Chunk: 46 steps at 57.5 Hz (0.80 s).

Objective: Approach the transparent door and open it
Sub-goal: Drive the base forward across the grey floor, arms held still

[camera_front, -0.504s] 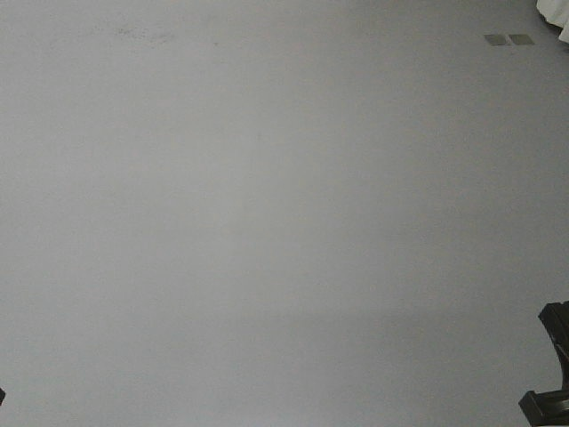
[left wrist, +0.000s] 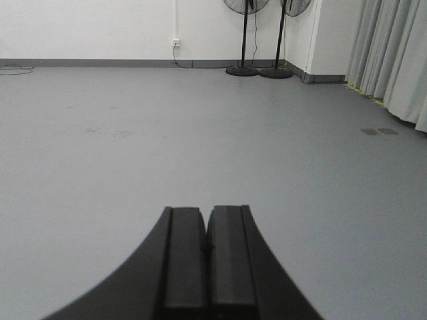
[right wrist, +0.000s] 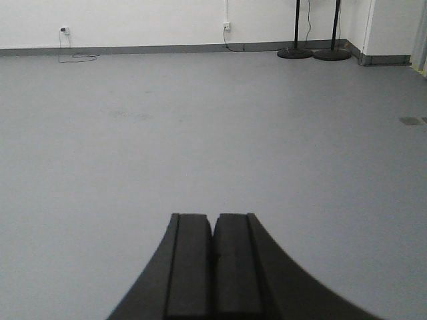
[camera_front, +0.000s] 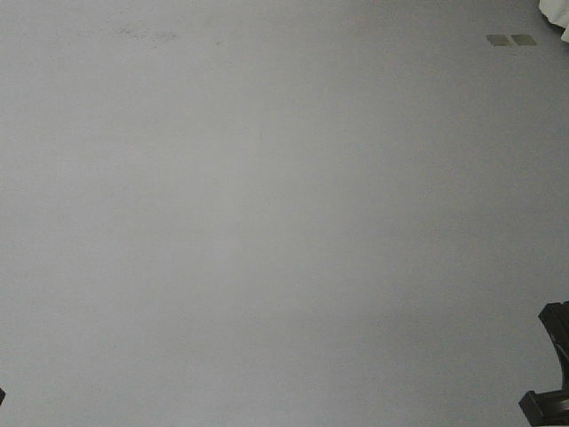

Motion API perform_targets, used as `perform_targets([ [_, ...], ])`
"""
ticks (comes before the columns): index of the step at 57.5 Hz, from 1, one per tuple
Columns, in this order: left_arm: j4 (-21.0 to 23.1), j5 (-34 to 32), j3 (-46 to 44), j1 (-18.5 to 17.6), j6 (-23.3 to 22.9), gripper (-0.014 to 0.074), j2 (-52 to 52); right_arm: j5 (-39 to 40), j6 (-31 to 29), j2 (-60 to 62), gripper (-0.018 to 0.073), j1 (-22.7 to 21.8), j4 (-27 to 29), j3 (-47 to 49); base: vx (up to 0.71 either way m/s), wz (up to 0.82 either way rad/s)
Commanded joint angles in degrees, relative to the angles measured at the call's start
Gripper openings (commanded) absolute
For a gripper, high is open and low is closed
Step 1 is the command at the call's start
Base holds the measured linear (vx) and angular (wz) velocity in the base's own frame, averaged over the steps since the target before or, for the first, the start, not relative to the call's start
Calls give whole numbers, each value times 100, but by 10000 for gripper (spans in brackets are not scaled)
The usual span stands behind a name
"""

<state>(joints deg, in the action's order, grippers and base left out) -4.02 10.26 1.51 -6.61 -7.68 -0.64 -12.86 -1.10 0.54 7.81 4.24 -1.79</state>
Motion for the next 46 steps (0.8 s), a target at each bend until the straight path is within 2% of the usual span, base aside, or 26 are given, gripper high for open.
perform_targets([
  [1, 19, -458, 175, 5, -19, 4, -75, 452, -15, 83, 2, -40, -8, -72, 1, 3],
  [46, 19, -458, 175, 5, -19, 4, -75, 452, -15, 83, 2, -40, -8, -72, 4, 4],
])
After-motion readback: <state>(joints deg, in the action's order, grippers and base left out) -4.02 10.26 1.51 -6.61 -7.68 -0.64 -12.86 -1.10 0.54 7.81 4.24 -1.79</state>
